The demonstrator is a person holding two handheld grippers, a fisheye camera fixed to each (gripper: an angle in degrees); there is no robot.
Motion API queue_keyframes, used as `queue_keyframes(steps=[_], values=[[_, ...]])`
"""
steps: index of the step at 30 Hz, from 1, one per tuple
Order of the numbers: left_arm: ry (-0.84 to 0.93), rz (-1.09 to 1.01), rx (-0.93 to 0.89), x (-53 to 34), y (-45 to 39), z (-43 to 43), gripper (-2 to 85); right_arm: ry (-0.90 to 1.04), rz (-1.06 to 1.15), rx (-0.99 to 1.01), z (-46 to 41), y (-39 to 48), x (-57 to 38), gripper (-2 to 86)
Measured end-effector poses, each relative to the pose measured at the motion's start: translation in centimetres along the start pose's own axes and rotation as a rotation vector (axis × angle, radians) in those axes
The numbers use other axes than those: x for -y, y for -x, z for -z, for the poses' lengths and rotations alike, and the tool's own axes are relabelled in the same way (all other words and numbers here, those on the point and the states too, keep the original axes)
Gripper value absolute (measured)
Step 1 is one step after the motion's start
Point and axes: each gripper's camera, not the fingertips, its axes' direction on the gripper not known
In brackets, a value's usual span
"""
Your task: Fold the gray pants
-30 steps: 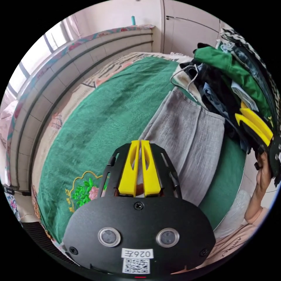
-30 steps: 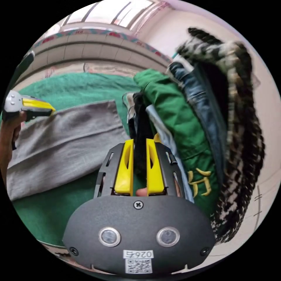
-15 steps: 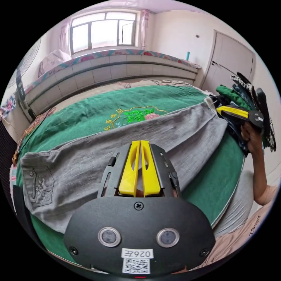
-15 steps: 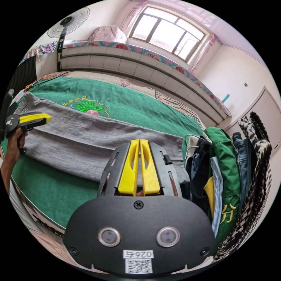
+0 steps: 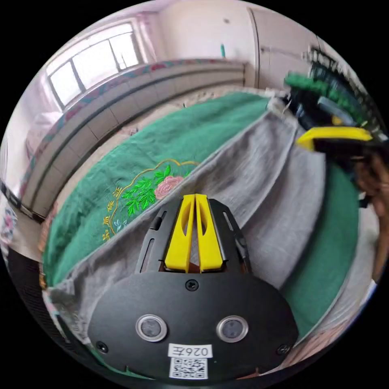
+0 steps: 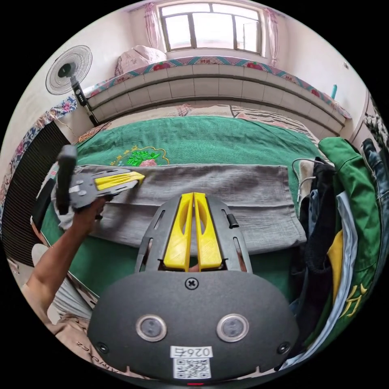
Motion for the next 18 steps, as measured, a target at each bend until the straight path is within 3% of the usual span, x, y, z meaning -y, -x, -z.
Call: queue_keyframes(steps=[1,3,6,9,12,18], values=[[0.12,-0.062,0.087,0.4,-1.9,-4.2,-0.9,0.003,0.015,-0.022,0.7,-0.5,0.3,-0.9],[0.087,-0.064,0.142,-0.1,-3.0,-5.6,-1.0,-0.01,0.032,-0.09,2.1,-1.0,0.7,-0.9],[0.168,0.006,0.025,-2.0,-2.2,-7.7,-1.0,-0.055,0.048,-0.19,4.5,-2.2,1.5,-0.9],[0.066,0.068,-0.031,-8.7,-0.3,-6.0,-1.0,-0.071,0.053,-0.163,6.6,-4.0,2.6,-0.9],[-0.039,0.167,0.021,-18.6,4.1,-2.6,-1.0,-0.081,0.047,-0.083,8.1,-6.3,4.1,-0.9],[-0.314,0.725,0.125,-46.5,19.2,6.0,-1.0,-0.194,0.126,0.098,11.1,-7.8,7.6,-0.9]])
